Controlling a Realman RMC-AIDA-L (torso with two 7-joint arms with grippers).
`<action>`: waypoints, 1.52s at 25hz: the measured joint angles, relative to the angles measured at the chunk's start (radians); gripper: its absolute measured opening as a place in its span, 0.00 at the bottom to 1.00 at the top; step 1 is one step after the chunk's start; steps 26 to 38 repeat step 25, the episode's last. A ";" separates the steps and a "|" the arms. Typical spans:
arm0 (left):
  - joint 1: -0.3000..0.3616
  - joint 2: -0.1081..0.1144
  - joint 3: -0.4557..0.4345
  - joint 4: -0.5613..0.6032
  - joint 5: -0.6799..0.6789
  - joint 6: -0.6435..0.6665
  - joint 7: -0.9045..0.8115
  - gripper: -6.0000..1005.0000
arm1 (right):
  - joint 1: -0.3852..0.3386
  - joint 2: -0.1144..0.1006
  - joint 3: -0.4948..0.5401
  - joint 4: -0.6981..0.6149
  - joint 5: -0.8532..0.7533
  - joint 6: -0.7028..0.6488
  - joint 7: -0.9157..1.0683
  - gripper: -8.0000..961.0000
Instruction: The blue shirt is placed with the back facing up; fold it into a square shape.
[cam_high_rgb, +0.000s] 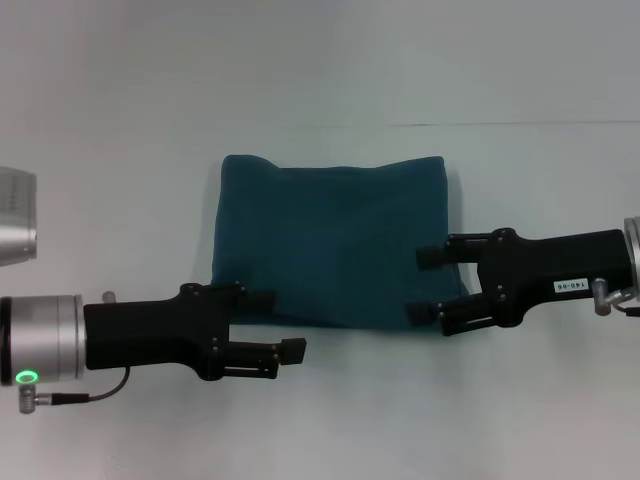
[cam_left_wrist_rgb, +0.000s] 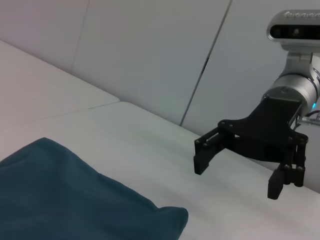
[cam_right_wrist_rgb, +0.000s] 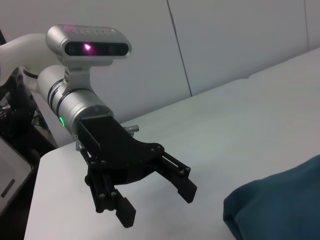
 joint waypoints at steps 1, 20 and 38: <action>0.001 0.000 -0.002 0.001 0.000 0.002 -0.001 0.90 | -0.001 0.000 0.000 0.000 0.000 0.000 0.002 0.95; -0.002 0.004 -0.005 0.011 0.002 0.008 -0.010 0.90 | 0.002 0.015 -0.002 0.002 -0.002 0.006 0.012 0.95; -0.002 0.004 -0.006 0.012 0.002 0.004 -0.010 0.90 | 0.002 0.016 -0.002 0.002 -0.002 0.006 0.012 0.95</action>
